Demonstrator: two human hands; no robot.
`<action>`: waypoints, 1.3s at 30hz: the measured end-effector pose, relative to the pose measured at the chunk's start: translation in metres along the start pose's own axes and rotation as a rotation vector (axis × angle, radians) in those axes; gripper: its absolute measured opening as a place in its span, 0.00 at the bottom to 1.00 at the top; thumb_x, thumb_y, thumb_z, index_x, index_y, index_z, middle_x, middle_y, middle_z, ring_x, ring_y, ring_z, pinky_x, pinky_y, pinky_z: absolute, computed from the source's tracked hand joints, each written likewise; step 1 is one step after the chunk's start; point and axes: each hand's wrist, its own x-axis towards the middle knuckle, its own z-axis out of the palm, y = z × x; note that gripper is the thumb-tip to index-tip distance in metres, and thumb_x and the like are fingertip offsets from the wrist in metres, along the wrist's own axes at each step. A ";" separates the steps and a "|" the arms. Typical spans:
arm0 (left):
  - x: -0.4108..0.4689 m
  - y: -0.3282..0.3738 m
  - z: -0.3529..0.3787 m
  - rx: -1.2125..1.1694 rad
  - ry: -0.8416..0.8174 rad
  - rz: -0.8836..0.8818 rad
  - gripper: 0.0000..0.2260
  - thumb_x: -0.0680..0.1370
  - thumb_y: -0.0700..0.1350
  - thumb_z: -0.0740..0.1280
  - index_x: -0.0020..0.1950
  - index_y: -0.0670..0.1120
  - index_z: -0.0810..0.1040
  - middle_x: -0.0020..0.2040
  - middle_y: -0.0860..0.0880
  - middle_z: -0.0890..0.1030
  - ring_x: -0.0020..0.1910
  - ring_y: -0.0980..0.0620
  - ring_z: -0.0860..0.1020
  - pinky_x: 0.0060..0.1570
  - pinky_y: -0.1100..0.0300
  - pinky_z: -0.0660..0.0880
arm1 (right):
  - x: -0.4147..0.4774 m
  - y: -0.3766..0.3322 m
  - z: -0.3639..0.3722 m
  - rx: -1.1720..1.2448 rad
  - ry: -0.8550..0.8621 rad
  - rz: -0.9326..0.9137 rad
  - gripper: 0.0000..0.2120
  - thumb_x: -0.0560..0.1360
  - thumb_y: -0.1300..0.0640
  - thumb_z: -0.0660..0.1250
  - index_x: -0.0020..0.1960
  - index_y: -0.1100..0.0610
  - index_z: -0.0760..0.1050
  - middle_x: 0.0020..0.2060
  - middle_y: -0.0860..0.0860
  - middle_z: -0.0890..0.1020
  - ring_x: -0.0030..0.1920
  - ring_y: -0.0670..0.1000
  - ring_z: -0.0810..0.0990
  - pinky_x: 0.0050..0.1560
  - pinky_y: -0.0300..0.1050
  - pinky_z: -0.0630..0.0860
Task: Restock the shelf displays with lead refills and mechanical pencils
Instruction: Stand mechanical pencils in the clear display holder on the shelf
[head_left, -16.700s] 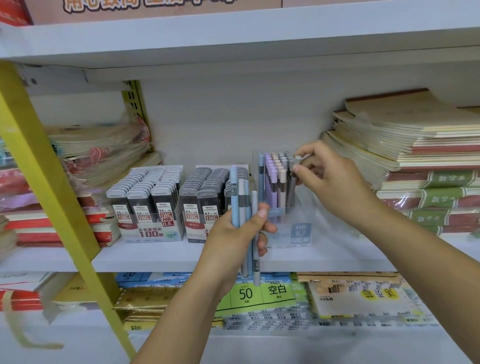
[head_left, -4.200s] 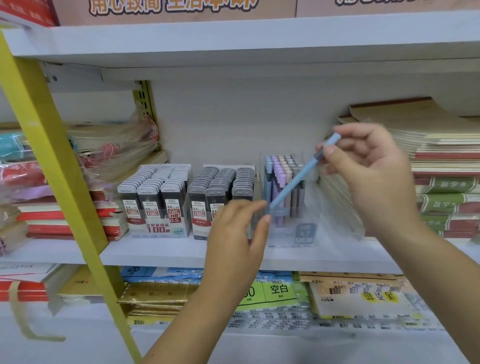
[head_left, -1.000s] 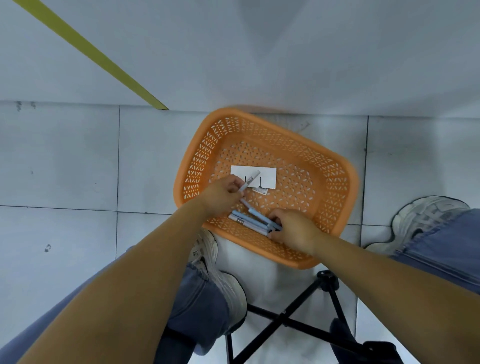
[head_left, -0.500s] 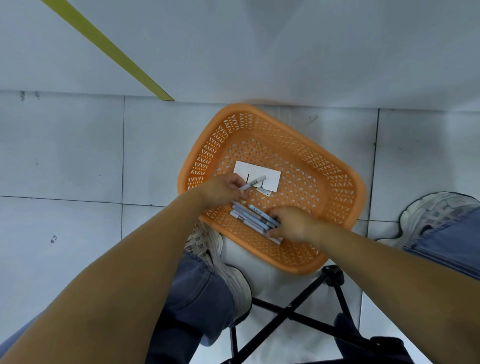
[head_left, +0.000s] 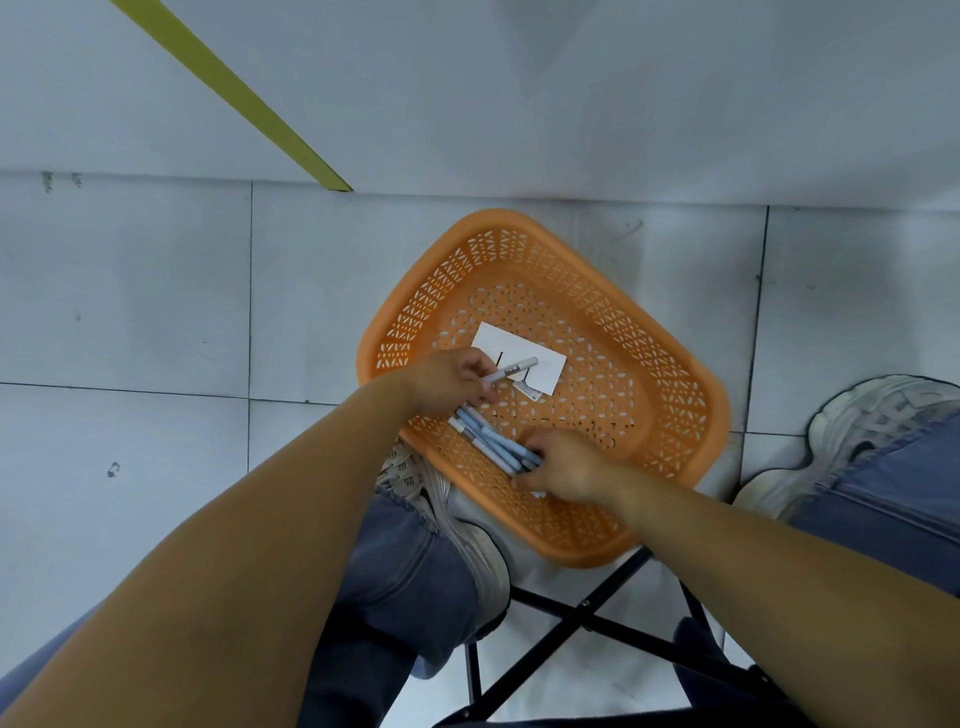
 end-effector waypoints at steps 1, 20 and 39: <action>0.001 -0.001 0.000 -0.009 0.002 0.001 0.10 0.81 0.40 0.66 0.63 0.43 0.75 0.59 0.45 0.84 0.56 0.50 0.81 0.52 0.63 0.74 | 0.001 -0.001 0.004 -0.006 0.009 0.007 0.17 0.72 0.51 0.74 0.58 0.57 0.77 0.50 0.52 0.79 0.49 0.53 0.79 0.49 0.45 0.76; -0.009 0.032 0.006 0.320 -0.092 0.189 0.09 0.85 0.51 0.60 0.62 0.50 0.73 0.47 0.55 0.79 0.46 0.51 0.76 0.48 0.56 0.74 | -0.028 -0.007 -0.080 -0.034 -0.035 -0.072 0.04 0.78 0.52 0.67 0.46 0.49 0.73 0.39 0.48 0.79 0.36 0.45 0.77 0.31 0.33 0.70; -0.253 0.219 -0.017 0.309 0.504 0.756 0.10 0.83 0.46 0.65 0.54 0.39 0.70 0.40 0.46 0.74 0.37 0.47 0.78 0.38 0.57 0.77 | -0.311 -0.142 -0.235 0.137 0.495 -0.623 0.06 0.80 0.55 0.61 0.57 0.50 0.71 0.42 0.51 0.81 0.34 0.46 0.75 0.35 0.39 0.70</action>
